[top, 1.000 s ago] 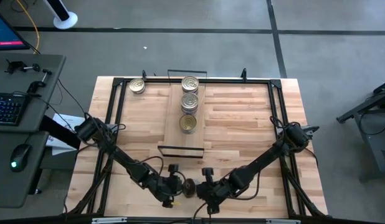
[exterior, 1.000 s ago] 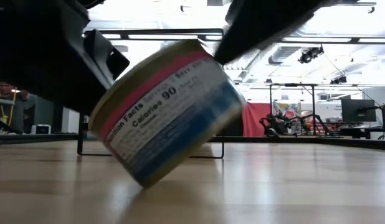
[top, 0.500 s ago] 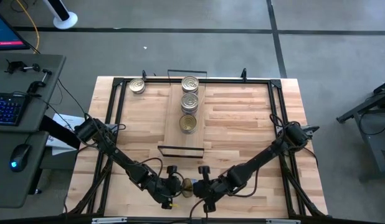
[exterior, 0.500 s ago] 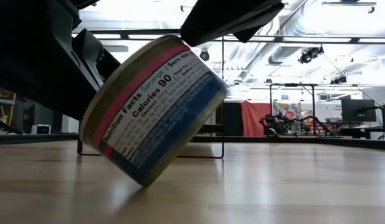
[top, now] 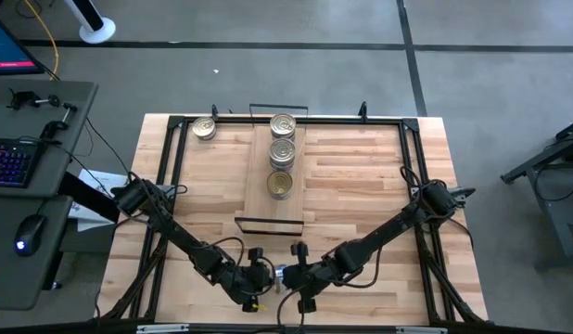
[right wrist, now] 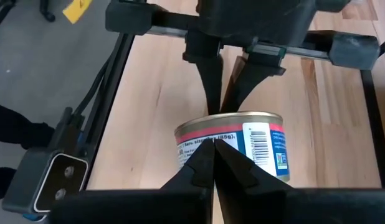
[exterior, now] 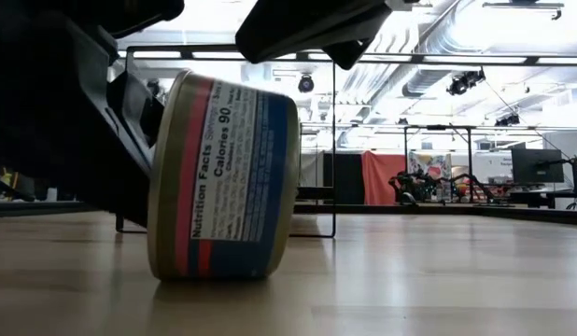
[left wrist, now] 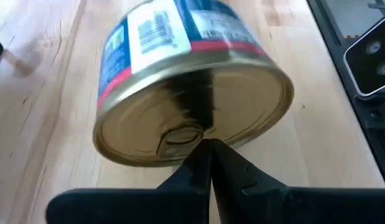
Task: Stack canned seafood by type on shelf
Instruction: Stack the blue pink tuna can on top of the other blue pink tuna cans on the shelf
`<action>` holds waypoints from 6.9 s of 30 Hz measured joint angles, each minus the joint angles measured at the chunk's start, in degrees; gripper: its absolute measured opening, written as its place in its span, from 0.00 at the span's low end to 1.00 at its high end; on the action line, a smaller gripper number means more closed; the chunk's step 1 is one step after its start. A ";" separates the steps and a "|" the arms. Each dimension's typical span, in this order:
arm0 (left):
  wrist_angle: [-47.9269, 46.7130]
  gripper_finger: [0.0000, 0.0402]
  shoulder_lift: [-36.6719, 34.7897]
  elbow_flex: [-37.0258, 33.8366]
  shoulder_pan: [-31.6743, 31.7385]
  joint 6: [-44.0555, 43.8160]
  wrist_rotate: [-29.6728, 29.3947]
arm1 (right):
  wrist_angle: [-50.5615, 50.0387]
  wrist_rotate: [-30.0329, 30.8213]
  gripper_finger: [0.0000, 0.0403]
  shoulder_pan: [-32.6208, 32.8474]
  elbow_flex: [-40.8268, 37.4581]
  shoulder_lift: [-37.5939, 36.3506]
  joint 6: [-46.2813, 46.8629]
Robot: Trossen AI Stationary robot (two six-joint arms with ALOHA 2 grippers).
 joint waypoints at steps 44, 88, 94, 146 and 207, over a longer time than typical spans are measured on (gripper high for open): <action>16.38 0.00 -0.79 0.01 4.93 9.04 7.23 | -20.17 0.74 0.00 8.45 -0.27 -3.74 12.25; -21.62 0.00 -27.82 0.09 -6.69 -5.65 -10.32 | -21.11 -4.31 0.82 -4.09 5.09 1.11 16.52; -21.80 0.00 -27.82 0.09 -7.29 -6.51 -10.11 | -20.90 -4.36 0.81 -4.09 5.07 2.78 15.67; -35.68 0.00 -55.71 0.02 -2.73 -1.21 -10.70 | -26.89 13.01 0.42 9.03 -21.48 -31.42 69.98; -25.90 0.00 -53.10 0.09 27.70 16.60 -11.13 | 27.74 -12.19 0.45 -57.71 -15.53 -15.75 50.18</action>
